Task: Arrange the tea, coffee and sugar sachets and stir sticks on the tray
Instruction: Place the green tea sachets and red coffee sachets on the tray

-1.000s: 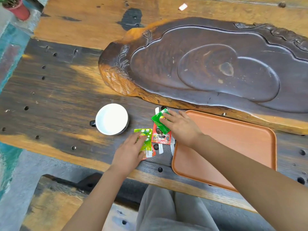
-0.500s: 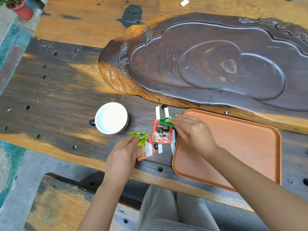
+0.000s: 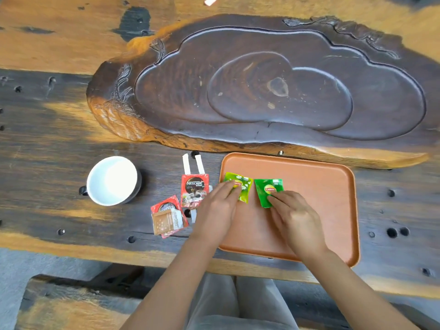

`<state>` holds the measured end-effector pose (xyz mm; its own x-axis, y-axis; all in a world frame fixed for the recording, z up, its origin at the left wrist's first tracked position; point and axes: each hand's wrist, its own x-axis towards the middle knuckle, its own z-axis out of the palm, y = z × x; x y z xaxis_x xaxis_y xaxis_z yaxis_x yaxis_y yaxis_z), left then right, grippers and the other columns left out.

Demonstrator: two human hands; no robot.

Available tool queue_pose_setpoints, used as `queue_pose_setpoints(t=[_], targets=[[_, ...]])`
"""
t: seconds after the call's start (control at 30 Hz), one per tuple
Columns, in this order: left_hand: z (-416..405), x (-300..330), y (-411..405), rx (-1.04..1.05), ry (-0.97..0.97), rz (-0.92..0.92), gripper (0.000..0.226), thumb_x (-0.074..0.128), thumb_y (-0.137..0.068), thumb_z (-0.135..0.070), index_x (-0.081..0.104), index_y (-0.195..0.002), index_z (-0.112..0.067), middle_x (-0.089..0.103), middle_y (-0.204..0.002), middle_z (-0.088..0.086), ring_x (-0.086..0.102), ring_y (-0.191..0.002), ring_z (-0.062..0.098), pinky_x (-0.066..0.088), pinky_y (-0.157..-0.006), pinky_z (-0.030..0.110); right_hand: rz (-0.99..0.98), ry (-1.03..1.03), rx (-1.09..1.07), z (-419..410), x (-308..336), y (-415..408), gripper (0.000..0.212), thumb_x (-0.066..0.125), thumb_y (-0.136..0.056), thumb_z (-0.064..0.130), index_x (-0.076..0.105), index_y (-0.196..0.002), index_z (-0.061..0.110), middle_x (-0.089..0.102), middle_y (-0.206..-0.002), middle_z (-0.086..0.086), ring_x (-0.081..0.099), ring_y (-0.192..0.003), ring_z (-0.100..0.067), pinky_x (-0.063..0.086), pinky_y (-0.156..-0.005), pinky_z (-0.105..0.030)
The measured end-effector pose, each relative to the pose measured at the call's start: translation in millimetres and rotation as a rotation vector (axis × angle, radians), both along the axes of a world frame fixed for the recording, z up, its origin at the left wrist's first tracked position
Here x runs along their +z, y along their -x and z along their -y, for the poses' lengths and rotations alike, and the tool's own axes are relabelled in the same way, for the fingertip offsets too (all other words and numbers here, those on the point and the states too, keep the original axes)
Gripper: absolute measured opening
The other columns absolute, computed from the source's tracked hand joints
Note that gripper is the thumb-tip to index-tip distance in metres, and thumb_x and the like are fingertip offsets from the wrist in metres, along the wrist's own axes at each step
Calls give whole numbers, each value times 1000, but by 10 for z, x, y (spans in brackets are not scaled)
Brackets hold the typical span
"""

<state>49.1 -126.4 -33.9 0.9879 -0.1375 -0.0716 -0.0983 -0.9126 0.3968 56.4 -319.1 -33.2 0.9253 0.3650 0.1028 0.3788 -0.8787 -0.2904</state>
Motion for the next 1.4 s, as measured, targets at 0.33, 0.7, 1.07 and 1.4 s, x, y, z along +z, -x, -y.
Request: queue_pose_setpoints(t=[0.33,0.7,1.07,1.4], targets=[[102,-32,137,-151,-76,-192,55,34,-84,-44,52,-129,-17,38,-146,11,34,-135,28,41,-100,43,-197,70,15,27,-121,94,34,53,-78,20,67,-108,11,63,-122,-12,58,-110,-31,54,-85,-37],[130,-92,-198,-138,-52,-202,45,45,-88,-30,48,-131,-15,32,-148,11,25,-139,25,45,-94,41,-259,128,-26,-67,-79,-218,43,44,-77,24,65,-112,12,61,-125,-11,58,-114,-30,53,-81,-37],[144,-18,-182,-124,-26,-153,49,43,-88,-29,43,-135,-15,30,-150,11,22,-140,25,37,-103,43,-279,92,-29,-69,-87,-257,47,41,-78,27,60,-118,12,56,-131,-12,54,-117,-33,53,-85,-41],[-674,255,594,309,11,-51,39,60,-81,-16,56,-120,-12,52,-131,8,39,-122,17,42,-95,34,-106,-23,189,-712,57,-123,43,54,-81,23,58,-123,13,53,-137,-11,40,-127,-26,42,-100,-40]])
